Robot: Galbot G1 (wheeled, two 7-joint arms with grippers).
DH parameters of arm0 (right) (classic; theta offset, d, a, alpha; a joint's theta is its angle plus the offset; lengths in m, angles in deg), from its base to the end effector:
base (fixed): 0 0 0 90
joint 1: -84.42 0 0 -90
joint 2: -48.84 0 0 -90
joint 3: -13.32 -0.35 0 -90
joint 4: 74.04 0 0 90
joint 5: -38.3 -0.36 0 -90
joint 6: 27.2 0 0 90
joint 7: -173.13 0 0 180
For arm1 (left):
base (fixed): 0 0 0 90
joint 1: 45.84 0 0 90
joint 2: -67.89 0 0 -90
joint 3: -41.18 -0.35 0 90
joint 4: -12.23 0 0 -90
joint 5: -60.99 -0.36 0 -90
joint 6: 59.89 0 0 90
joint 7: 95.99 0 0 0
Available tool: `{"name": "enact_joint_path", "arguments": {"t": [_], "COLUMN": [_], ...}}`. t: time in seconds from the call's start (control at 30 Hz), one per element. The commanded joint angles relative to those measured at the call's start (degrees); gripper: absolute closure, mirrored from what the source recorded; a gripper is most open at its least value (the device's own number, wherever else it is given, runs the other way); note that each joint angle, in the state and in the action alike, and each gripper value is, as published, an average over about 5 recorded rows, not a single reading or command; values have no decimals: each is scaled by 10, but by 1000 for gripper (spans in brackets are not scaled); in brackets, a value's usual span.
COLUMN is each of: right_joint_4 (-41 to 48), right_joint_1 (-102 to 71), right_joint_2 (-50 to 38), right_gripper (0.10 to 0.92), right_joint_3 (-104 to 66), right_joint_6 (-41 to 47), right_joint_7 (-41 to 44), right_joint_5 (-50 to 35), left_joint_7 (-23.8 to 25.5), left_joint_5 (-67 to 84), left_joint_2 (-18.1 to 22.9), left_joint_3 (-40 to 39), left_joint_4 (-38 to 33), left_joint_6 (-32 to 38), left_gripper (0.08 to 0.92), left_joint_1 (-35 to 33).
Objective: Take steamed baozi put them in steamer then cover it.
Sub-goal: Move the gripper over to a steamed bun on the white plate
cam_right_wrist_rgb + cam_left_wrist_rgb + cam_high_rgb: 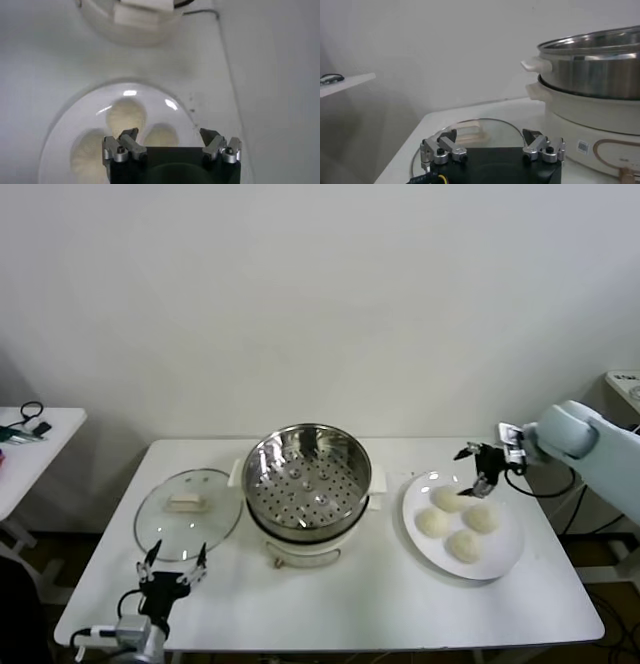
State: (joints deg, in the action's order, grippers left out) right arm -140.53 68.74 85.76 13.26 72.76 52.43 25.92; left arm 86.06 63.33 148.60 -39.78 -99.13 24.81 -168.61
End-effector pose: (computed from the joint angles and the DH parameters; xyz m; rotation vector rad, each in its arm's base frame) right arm 0.5397 -0.1963 -0.1511 1.2369 -1.5487 1.2357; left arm 0.1661 0.0873 -0.3537 0.0620 -2.8519 -0.2406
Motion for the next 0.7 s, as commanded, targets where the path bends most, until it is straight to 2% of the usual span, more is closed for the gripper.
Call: {"name": "enact_joint_path", "arguments": {"t": [0.03, 0.33, 0.7], "right_joint_4": [103, 173, 214], "right_joint_1": [118, 33, -45], "right_joint_2": [79, 150, 171], "right_gripper": [203, 203, 203], "right_joint_3": [145, 69, 4], "right_joint_6": [-11, -18, -22], "right_joint_7": [57, 32, 30], "right_joint_5": [10, 52, 92], "left_joint_7": [1, 1, 0], "left_joint_5": [-2, -4, -5], "left_joint_2": [1, 4, 5], "left_joint_3": [-2, 6, 10], "left_joint_4": [1, 0, -1], "left_joint_6": [1, 2, 7], "left_gripper": [177, 177, 177], "left_joint_1": [0, -6, -19]}}
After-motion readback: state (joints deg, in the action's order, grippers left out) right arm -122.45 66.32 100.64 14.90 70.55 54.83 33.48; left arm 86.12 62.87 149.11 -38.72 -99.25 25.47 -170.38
